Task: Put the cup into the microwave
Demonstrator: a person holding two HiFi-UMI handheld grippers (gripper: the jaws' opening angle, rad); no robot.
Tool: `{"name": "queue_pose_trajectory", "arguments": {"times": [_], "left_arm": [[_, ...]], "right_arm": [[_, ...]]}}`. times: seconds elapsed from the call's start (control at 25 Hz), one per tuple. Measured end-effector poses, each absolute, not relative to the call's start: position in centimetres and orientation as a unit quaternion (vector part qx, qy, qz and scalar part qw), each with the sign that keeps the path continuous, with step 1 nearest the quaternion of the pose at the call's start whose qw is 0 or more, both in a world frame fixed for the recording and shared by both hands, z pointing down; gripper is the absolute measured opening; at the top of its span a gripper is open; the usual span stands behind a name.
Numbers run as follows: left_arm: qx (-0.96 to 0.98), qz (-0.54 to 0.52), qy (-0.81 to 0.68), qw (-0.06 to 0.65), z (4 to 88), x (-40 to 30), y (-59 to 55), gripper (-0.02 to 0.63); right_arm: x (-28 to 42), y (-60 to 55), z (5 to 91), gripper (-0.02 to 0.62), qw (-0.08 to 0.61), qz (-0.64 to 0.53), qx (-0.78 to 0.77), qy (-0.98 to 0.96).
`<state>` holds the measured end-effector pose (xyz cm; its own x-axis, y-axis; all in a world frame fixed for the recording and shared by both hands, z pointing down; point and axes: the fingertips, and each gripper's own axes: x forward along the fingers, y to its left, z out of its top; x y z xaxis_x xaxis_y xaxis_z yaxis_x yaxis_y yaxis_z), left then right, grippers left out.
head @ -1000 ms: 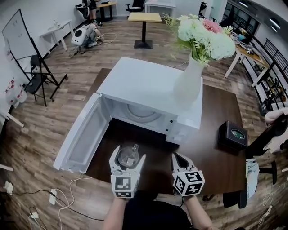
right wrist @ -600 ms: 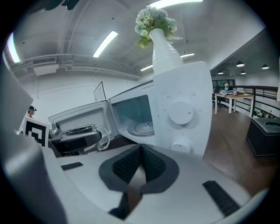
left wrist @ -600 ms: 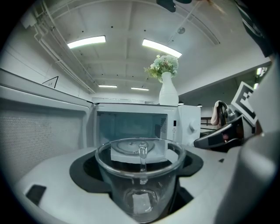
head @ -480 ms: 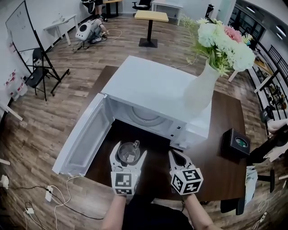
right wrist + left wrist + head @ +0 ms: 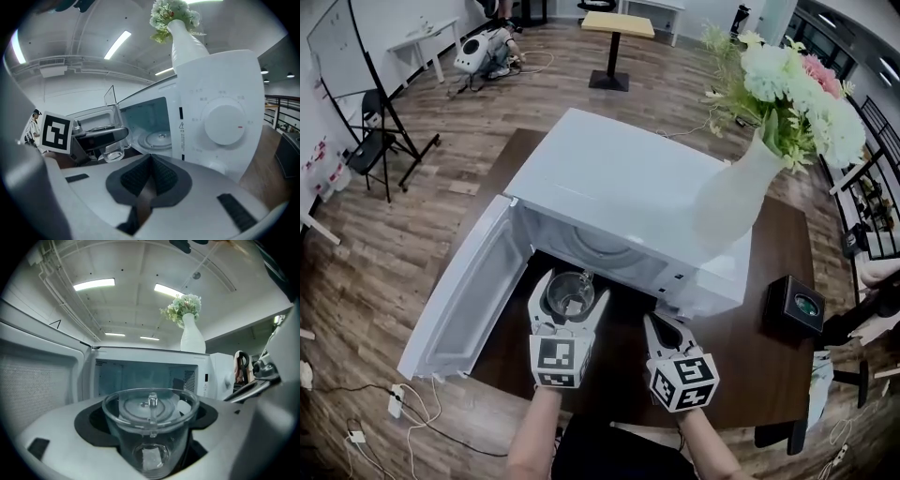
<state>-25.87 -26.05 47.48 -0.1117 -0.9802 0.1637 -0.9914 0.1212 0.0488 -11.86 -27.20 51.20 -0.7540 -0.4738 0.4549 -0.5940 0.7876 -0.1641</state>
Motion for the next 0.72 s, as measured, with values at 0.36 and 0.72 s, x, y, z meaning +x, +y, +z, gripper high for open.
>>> {"name": "queue_pose_trajectory", "arguments": {"times": [0.36,0.72], "left_arm": [[0.665,0.029,-0.743,0.072,47.9,-28.4,-30.4,0.422],[0.676,0.032,-0.734,0.058,47.7,-28.9,-35.0,0.422]], "right_arm": [[-15.0,-27.3,51.5,-0.008,0.201,0.134,0.267,-0.933],[-16.5,-27.4,52.4,-0.008,0.201,0.134,0.257,-0.936]]}}
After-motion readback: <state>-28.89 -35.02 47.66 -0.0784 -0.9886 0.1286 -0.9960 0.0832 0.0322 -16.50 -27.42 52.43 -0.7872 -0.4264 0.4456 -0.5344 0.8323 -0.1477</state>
